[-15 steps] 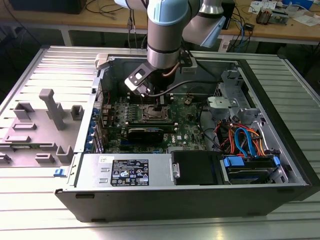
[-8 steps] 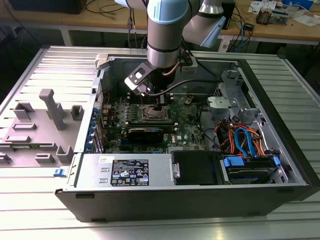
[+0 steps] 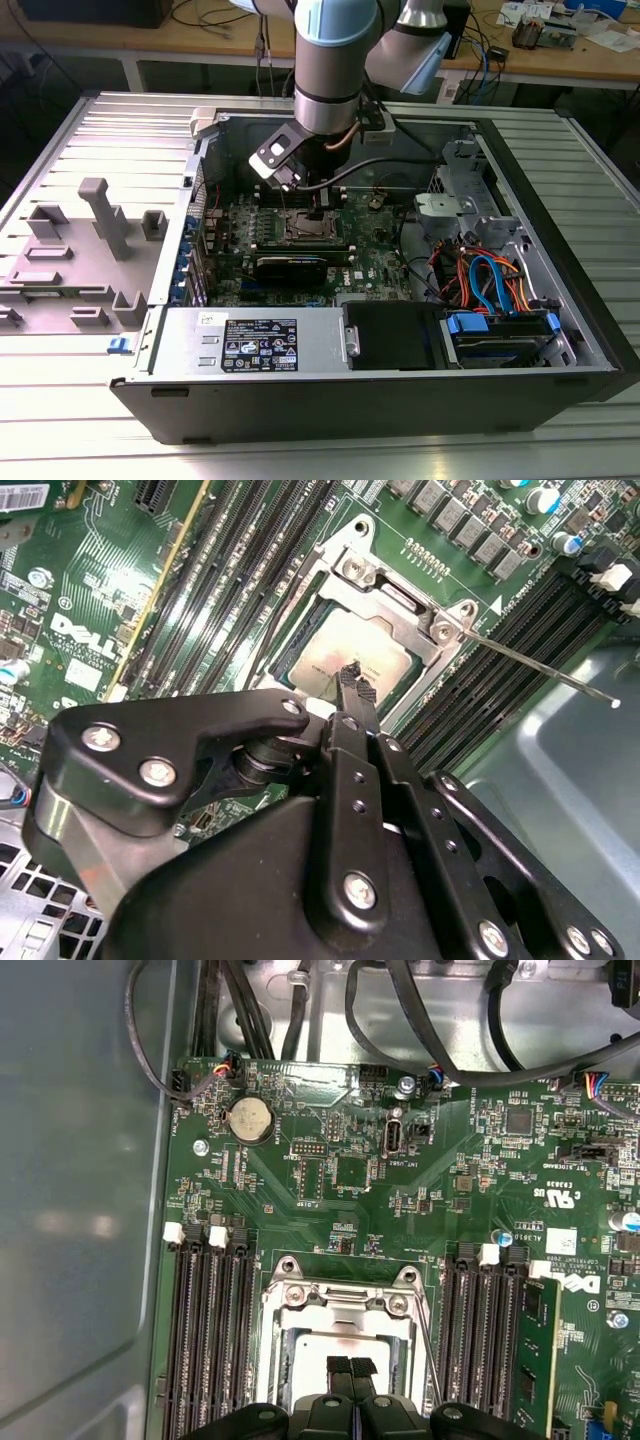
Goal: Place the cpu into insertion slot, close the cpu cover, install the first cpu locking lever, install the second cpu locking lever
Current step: 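Install the first cpu locking lever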
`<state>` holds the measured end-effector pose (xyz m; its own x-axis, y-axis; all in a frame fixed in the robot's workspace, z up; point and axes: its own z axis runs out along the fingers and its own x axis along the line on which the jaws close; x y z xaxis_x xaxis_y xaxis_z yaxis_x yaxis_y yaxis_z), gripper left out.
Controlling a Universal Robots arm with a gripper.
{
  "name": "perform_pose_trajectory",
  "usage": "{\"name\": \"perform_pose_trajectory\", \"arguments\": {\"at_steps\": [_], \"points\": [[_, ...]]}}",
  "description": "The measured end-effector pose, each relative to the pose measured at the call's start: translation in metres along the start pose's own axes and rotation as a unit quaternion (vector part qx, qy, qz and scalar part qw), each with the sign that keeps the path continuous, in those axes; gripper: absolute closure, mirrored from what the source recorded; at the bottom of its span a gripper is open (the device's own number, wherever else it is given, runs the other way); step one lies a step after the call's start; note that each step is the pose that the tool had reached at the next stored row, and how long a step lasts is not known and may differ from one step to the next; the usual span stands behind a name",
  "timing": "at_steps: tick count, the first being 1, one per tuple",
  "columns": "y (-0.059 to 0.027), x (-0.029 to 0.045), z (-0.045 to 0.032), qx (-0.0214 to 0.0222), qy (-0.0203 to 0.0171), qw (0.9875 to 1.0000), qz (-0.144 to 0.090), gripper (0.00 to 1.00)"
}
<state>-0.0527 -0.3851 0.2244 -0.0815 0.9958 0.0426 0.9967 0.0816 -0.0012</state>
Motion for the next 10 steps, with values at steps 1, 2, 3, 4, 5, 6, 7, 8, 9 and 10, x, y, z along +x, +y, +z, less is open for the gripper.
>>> {"name": "perform_pose_trajectory", "arguments": {"at_steps": [1, 2, 3, 4, 5, 6, 7, 8, 9, 10], "points": [[0.0000, 0.0000, -0.0003, 0.0000, 0.0000, 1.0000, 0.000, 0.89], [0.0000, 0.0000, -0.0006, 0.0000, 0.0000, 1.0000, 0.000, 0.89], [0.0000, 0.0001, -0.0011, 0.0000, 0.0001, 1.0000, 0.000, 0.89], [0.0000, 0.0001, -0.0016, 0.0000, 0.0000, 1.0000, 0.000, 0.89], [0.0000, 0.0001, -0.0024, 0.0000, 0.0000, 1.0000, 0.000, 0.89], [0.0000, 0.0001, -0.0030, 0.0000, 0.0000, 1.0000, 0.000, 0.89], [0.0000, 0.0001, -0.0035, 0.0000, 0.0000, 1.0000, 0.000, 0.89], [0.0000, 0.0002, -0.0043, 0.0000, 0.0000, 1.0000, 0.000, 0.89], [0.0000, 0.0002, -0.0050, 0.0000, 0.0001, 1.0000, 0.000, 0.89], [0.0000, 0.0003, -0.0057, 0.0000, 0.0001, 1.0000, 0.000, 0.89]]}}
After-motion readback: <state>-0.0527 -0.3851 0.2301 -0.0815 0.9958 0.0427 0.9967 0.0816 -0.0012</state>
